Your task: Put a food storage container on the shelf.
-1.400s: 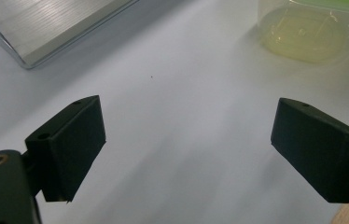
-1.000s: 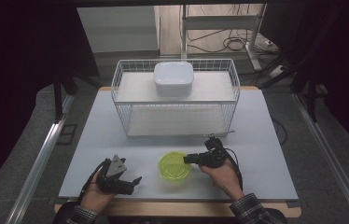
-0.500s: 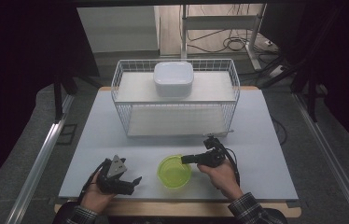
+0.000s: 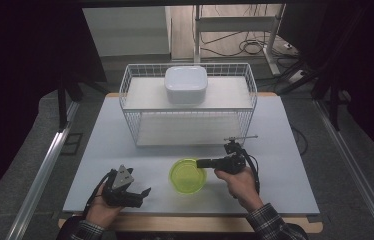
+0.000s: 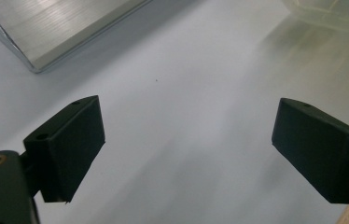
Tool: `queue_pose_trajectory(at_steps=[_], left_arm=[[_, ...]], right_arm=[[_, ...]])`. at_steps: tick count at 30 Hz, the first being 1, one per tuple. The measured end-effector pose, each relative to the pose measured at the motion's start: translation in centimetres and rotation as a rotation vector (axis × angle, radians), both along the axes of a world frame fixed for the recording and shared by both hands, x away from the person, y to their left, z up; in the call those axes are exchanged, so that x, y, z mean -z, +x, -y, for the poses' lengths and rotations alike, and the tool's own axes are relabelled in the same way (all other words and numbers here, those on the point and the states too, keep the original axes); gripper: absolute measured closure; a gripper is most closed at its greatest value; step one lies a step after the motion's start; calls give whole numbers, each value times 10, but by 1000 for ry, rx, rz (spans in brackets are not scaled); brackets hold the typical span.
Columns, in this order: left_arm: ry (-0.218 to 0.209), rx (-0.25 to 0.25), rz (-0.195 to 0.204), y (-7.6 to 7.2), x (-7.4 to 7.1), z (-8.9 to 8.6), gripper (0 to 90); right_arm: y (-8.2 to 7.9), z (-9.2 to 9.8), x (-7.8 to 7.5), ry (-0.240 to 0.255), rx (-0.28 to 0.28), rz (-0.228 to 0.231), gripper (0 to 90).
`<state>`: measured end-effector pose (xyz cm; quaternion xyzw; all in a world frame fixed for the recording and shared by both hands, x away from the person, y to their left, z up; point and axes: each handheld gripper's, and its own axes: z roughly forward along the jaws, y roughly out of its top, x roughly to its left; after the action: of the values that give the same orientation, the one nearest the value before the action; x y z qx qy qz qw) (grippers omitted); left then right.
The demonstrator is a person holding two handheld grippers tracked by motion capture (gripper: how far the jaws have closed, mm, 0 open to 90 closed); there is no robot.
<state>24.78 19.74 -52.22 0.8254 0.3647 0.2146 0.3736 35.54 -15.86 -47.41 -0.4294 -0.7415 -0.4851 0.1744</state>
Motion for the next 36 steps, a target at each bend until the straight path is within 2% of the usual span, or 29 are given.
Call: queue_pose_trajectory(at_steps=[1, 3, 4, 5, 14, 21, 26, 27, 30, 31, 36], left_arm=[[-7, -2, 4, 0, 0, -1, 77], [-15, -4, 2, 0, -1, -2, 74], [-17, -6, 3, 1, -1, -2, 67], [-17, -6, 3, 1, -1, -2, 65], [-13, 4, 3, 1, 1, -1, 41], [-2, 14, 9, 1, 1, 0, 37], [0, 18, 8, 2, 2, 1, 36], [0, 18, 8, 2, 2, 1, 36], [-2, 22, 8, 2, 2, 1, 36], [0, 23, 7, 2, 2, 2, 36], [-3, 26, 5, 2, 3, 2, 36]], right_arm=[[1, 1, -8, 16, 7, 7, 825], [2, 1, -10, 20, 9, 12, 825], [3, 2, -19, 34, 15, 19, 824], [3, 2, -19, 34, 15, 19, 824], [11, 2, -63, 47, 30, 91, 824], [21, 0, -93, 77, 45, 102, 824], [26, 1, -106, 95, 57, 110, 824], [28, 2, -115, 102, 61, 116, 824], [30, 2, -123, 109, 62, 124, 824], [32, 1, -134, 109, 66, 141, 824], [36, 1, -156, 130, 72, 157, 824]])
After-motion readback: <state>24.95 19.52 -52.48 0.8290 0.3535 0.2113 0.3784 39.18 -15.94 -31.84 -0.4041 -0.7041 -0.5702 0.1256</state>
